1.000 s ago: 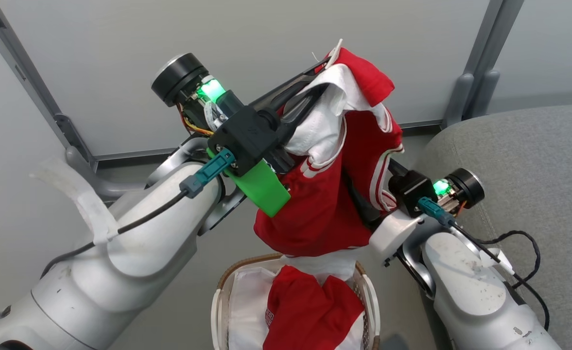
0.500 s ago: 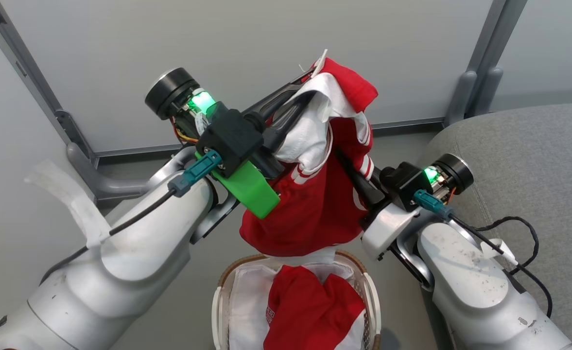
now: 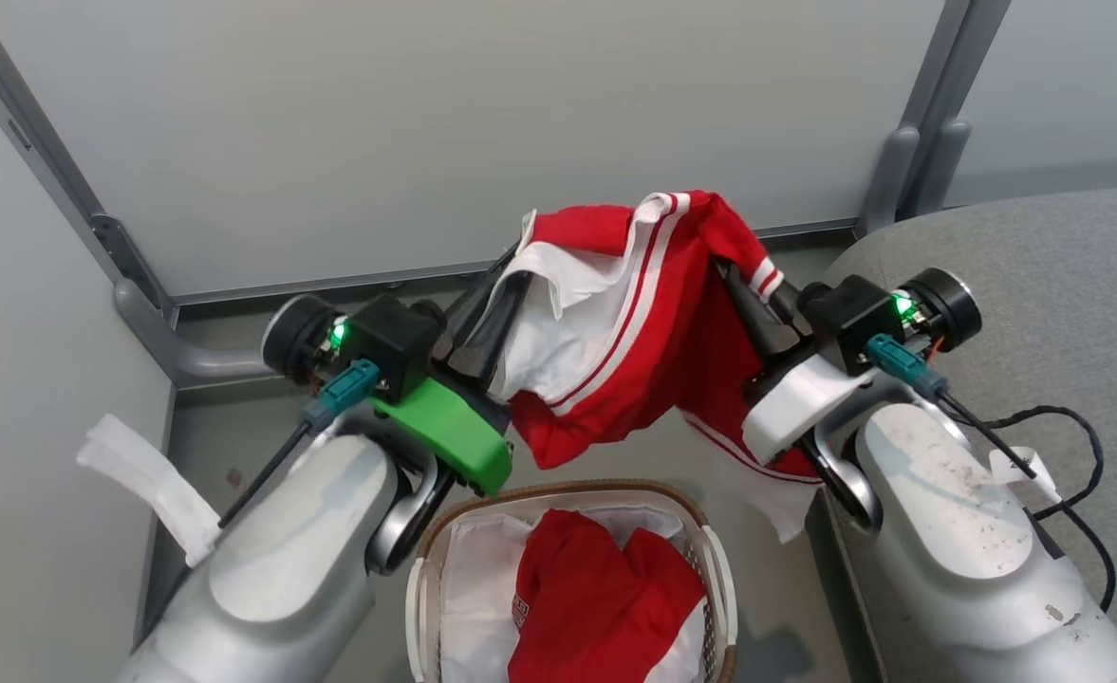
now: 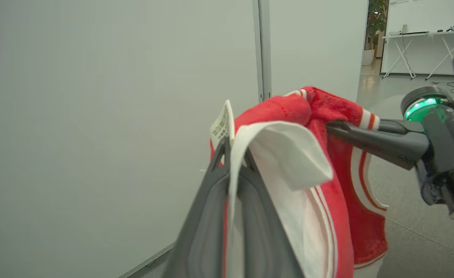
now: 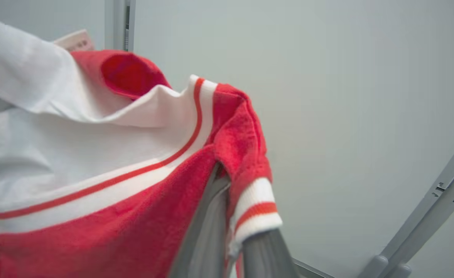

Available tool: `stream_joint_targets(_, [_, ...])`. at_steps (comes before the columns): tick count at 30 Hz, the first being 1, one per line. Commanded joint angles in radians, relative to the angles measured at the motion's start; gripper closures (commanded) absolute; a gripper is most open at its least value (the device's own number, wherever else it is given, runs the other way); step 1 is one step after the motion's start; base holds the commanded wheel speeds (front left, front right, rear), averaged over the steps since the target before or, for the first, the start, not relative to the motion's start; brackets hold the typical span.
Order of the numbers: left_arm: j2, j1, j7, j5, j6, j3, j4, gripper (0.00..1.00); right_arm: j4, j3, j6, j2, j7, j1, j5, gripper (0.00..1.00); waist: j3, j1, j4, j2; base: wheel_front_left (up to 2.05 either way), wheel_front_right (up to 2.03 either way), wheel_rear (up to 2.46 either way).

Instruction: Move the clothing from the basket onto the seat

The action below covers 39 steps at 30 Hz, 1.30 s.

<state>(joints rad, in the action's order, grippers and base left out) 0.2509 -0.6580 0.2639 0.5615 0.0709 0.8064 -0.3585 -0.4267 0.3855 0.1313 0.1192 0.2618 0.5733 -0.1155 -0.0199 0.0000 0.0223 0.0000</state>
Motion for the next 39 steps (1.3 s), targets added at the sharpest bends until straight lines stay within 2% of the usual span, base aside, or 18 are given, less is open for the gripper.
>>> stream_joint_targets(1, [-0.013,0.035,0.001,0.013,-0.009,-0.017,-0.007,0.00,0.008,-0.015,-0.001,0.008,0.005,-0.007,0.012,1.00,-0.002,0.0000,-0.003,0.0000,0.00,0.00,0.00])
stream_joint_targets(10, [-0.069,0.195,0.000,0.000,0.017,-0.086,-0.071,0.00,0.056,-0.111,-0.001,0.017,0.005,-0.024,0.047,1.00,-0.006,0.0000,-0.027,0.0000,0.00,0.00,0.00])
stream_joint_targets(24, [-0.148,0.363,0.000,-0.108,0.049,-0.206,-0.108,0.00,0.072,-0.181,-0.001,0.032,0.005,-0.066,0.073,1.00,-0.003,0.0000,-0.088,0.0000,0.00,0.00,0.00])
stream_joint_targets(28, [-0.164,0.381,0.000,-0.125,0.054,-0.224,-0.100,0.00,0.071,-0.204,-0.001,0.035,0.005,-0.071,0.078,1.00,-0.006,0.0000,-0.128,0.0000,0.00,0.00,0.00])
stream_joint_targets(39, [-0.190,0.361,0.000,-0.165,0.061,-0.230,-0.048,0.00,0.103,-0.294,-0.001,0.072,0.005,-0.054,0.085,1.00,-0.066,0.0000,-0.295,0.0000,0.00,0.00,0.00])
